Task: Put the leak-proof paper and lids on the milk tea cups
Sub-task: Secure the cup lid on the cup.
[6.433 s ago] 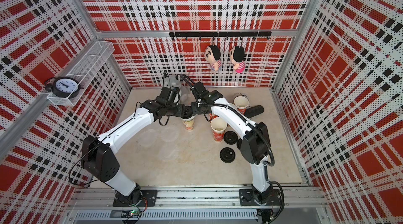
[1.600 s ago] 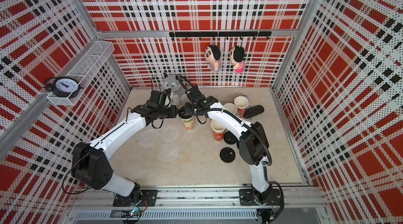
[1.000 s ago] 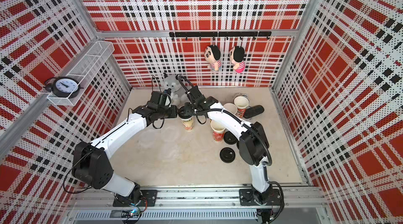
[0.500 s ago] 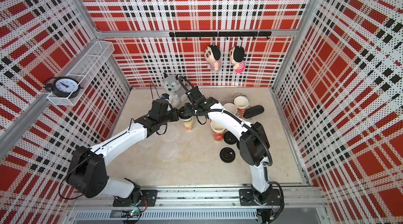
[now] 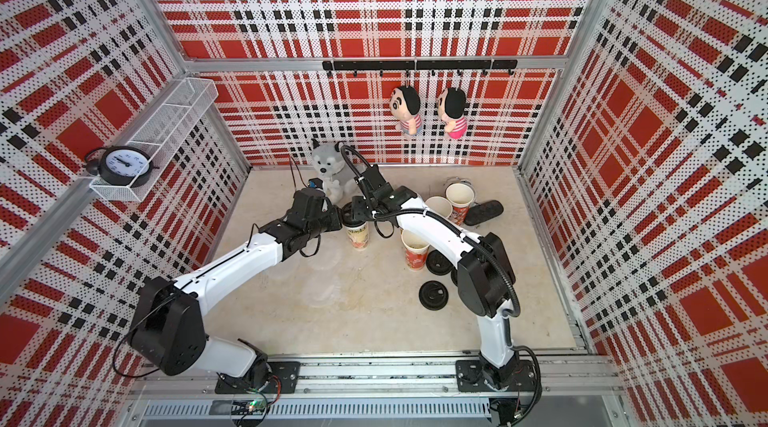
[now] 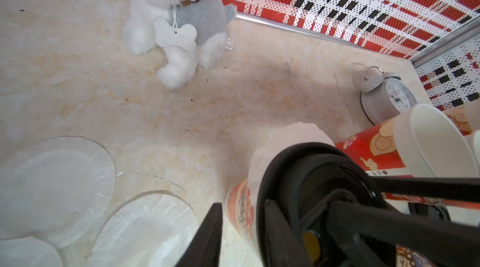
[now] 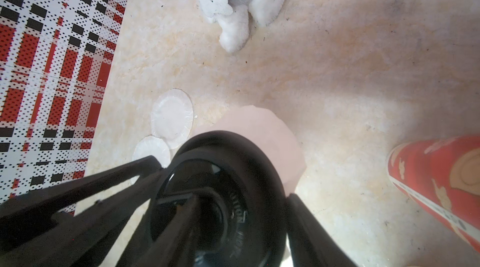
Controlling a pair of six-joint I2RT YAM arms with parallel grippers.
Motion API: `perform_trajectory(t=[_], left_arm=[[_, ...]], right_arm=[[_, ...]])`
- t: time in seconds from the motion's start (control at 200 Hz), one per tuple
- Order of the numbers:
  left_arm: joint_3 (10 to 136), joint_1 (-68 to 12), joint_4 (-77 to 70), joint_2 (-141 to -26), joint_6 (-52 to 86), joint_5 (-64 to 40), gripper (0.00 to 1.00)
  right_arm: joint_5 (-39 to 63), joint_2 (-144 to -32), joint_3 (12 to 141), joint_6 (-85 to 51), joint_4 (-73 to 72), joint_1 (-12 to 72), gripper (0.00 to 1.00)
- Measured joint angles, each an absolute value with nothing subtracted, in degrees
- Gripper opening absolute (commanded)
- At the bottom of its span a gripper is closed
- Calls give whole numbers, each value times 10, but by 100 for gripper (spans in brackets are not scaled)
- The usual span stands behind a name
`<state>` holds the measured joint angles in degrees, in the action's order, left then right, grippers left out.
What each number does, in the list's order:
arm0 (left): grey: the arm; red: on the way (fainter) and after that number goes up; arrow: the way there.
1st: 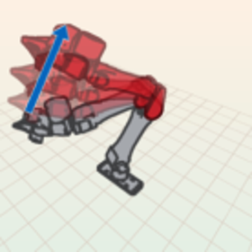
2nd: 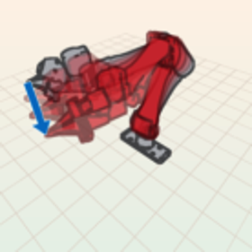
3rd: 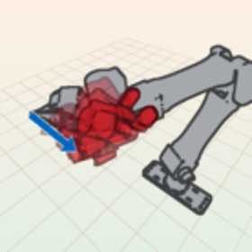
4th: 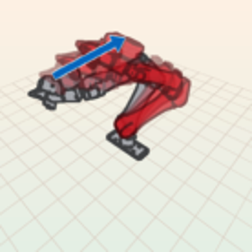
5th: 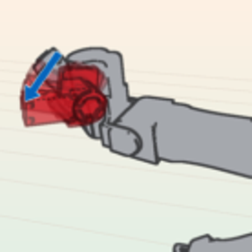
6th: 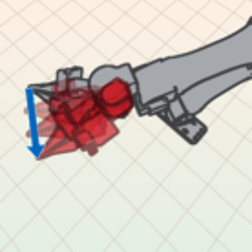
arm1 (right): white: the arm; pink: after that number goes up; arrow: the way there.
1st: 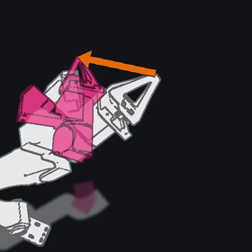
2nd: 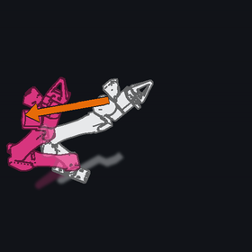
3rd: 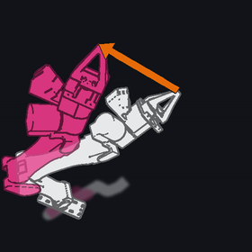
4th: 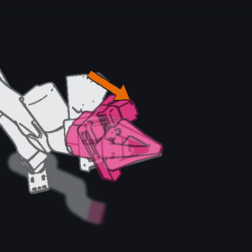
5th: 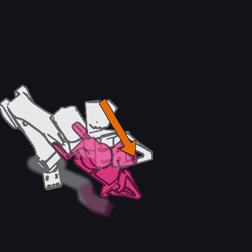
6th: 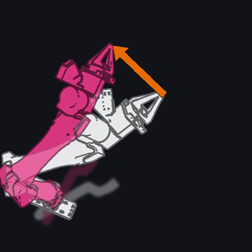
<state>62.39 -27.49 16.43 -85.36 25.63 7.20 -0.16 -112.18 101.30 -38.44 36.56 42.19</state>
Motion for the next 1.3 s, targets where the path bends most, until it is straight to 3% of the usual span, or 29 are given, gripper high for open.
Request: perform_trajectory(t=[0.436, 1.298], left_arm=[[773, -273, 345, -912, 209, 73, 40], [800, -218, 354, -865, 179, 30, 42]], right_arm=[[-4, -1118, 1016, -387, 369, 421, 58], [-15, -1165, 1138, -358, 496, 421, 65]])
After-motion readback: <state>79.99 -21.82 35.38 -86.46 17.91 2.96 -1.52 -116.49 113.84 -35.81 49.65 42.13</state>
